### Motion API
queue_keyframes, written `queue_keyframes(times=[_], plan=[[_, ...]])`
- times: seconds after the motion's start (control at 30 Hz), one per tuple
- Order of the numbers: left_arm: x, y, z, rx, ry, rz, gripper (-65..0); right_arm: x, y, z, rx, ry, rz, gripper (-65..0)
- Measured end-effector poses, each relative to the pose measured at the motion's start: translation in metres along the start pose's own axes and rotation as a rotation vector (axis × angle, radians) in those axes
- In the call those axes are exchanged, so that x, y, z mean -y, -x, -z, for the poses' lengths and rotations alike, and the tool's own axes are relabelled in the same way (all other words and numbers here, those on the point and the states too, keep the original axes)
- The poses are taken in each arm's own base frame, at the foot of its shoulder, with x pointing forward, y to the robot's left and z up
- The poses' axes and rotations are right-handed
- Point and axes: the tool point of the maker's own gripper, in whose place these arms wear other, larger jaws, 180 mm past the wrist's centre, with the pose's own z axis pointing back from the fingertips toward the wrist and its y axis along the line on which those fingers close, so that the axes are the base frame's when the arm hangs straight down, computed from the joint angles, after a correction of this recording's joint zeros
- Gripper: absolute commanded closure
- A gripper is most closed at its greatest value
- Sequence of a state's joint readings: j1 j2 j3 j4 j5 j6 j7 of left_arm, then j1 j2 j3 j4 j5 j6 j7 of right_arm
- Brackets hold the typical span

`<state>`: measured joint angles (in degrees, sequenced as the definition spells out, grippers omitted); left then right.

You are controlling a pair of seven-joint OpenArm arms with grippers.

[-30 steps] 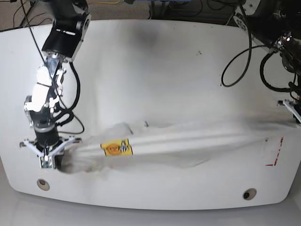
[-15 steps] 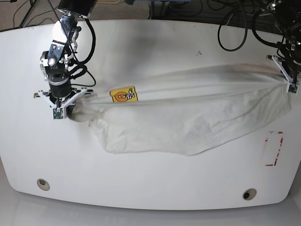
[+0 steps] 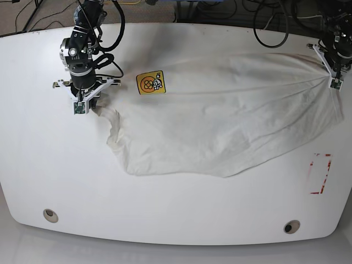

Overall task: Layout the t-shirt on the table in an organized manner, then fold the t-shirt properly
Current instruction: 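Lay the stretched t-shirt flat on the table and release both grippers, then move the right gripper to the t-shirt edge and grasp the fabric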

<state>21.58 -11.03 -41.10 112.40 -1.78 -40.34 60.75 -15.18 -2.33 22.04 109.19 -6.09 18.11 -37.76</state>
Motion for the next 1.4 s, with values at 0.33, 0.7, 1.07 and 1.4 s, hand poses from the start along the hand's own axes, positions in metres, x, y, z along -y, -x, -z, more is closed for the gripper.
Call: queue_keyframes(times=[0.33,0.7,1.07,1.4], plan=[[-0.001,0.001,0.000,-0.003,-0.003,0.002,-45.1,-0.008,0.028,-0.009,-0.061,-0.007,0.022,-39.5],[-0.023,0.006,-0.006,-0.004,-0.057,-0.030,-45.1,-0.006,0.013,-0.019,-0.016,0.001,0.007,-39.8],[-0.068,-0.028,-0.018,0.116,-0.171,-0.165,-45.1,-0.015,-0.078,0.022,0.161,-0.029,0.045,-40.1],[-0.090,-0.056,-0.026,0.194,-0.222,-0.213,-45.1,-0.051,-0.121,0.081,0.139,-0.162,-0.024,-40.1]])
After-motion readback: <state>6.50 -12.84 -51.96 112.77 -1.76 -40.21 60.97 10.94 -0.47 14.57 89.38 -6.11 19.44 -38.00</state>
